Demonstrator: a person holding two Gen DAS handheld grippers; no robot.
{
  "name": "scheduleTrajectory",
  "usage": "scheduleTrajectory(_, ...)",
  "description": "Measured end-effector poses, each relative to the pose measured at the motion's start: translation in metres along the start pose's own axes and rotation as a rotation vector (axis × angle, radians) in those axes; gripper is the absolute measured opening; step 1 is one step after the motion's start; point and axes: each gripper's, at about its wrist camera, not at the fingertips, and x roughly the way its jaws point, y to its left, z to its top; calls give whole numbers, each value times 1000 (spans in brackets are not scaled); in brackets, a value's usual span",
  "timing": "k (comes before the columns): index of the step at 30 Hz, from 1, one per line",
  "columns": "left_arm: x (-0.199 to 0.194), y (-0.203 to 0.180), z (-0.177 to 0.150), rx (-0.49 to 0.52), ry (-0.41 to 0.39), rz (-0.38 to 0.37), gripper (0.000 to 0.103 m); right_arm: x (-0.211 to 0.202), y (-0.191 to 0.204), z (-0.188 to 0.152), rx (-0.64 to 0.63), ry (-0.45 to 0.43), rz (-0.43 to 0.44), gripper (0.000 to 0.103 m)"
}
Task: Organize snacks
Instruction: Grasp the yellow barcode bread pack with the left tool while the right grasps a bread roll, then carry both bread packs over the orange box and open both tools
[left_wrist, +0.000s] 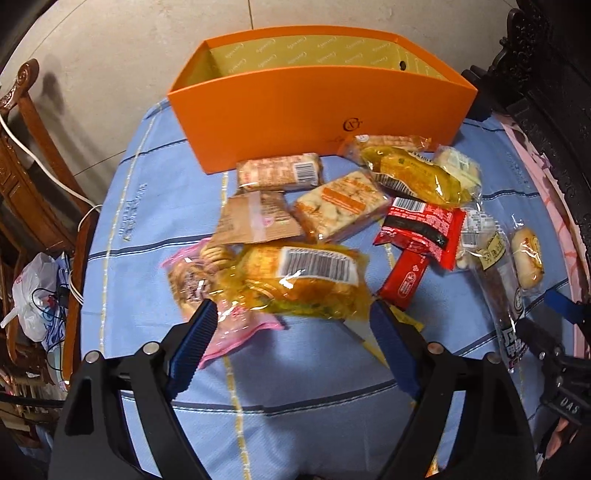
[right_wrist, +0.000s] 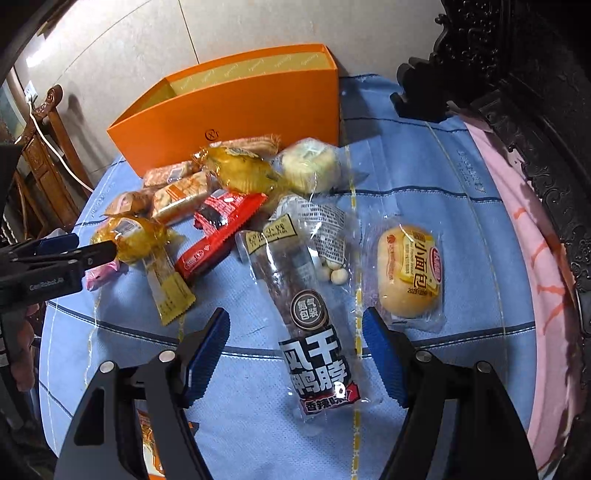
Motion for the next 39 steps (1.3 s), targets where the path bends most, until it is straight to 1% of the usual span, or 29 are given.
scheduleTrajectory(5, 12, -7, 9, -5, 13, -6, 84, -1, 0, -2, -2, 8, 16, 75)
scheduleTrajectory(9, 29, -5, 13, -28, 58, -19, 84, -9, 14, -10, -51, 14, 53, 75)
scheduleTrajectory(14, 36, -4, 15, -23, 53, -16, 83, -11, 28, -21, -95, 38, 81, 76)
scheduleTrajectory(19, 42, -4, 16, 5, 42, -33, 72, -9, 38, -23, -115, 51, 104, 76)
scheduleTrajectory(20, 41, -4, 16, 5, 39, -33, 67, -10, 38, -22, -118, 48, 104, 76)
scheduleTrajectory(23, 38, -2, 14, 8, 28, -42, 58, -11, 37, -13, -112, 26, 95, 76)
scheduleTrajectory(26, 31, -2, 10, 15, 16, -39, 53, -12, 24, 3, -80, -3, 58, 76)
scheduleTrajectory(28, 23, 2, 9, -4, 5, -62, 52, -14, 11, 13, -44, -25, 43, 76)
scheduleTrajectory(30, 16, 5, 9, -7, -7, -76, 52, -13, -11, 23, 17, -37, -6, 76)
scheduleTrajectory(33, 9, 5, 8, -6, -20, -86, 52, -7, -42, 30, 106, -38, -55, 77)
scheduleTrajectory(37, 5, 3, 7, -3, -23, -94, 52, 5, -71, 35, 157, -27, -121, 77)
scheduleTrajectory(39, 4, 1, 8, -1, -26, -94, 52, 18, -78, 37, 164, 9, -138, 77)
